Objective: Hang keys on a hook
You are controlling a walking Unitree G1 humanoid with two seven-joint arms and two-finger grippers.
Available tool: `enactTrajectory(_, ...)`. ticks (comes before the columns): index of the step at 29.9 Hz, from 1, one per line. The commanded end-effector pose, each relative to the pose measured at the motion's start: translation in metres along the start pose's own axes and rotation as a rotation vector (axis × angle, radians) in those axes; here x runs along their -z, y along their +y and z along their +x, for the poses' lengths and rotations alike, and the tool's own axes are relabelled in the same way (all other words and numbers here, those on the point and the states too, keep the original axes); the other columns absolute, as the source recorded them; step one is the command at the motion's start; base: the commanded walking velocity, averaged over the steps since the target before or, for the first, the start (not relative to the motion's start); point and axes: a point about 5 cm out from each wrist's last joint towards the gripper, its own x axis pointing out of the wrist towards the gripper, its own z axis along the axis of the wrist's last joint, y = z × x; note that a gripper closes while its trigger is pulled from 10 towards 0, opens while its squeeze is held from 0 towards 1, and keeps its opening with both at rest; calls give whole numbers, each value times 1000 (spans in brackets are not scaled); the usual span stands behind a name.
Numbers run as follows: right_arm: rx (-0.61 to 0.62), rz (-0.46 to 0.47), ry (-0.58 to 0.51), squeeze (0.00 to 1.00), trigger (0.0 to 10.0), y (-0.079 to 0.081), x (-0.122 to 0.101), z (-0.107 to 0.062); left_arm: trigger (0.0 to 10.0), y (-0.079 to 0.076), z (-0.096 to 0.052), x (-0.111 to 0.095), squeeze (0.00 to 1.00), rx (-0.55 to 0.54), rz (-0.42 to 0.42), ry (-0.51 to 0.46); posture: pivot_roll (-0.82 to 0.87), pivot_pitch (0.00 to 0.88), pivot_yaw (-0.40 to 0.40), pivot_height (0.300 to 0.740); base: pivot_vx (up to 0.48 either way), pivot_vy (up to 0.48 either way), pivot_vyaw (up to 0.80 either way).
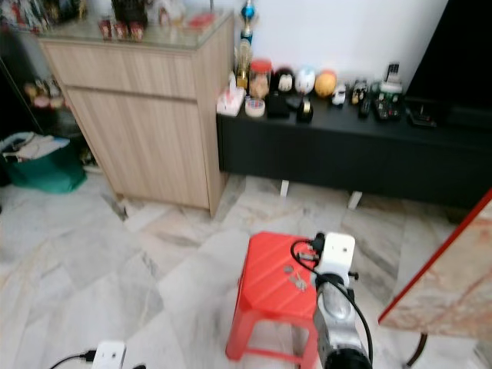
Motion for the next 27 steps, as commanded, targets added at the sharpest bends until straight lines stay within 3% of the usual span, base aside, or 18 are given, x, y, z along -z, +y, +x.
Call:
enactTrajectory(1,12,1,1,0,10000,-4,0,0,10000,-1,-1,2,0,4,5,9,27,0,-46,725,-274,0,0)
enactTrajectory(12,11,-3,6,0,10000,-5,0,0,10000,-2,-1,4,0,2,-2,10,29,0,-53,725,-268,0,0)
enactTrajectory(24,14,-3,9,0,10000,-5,0,1,10000,-3,-1,3,0,4,18,9,32,0,-60,725,0,0,0)
enactTrajectory(27,16,-4,10,0,10000,-6,0,1,10000,-2,-1,2,0,0,24,0,34,0,-61,725,0,-350,0)
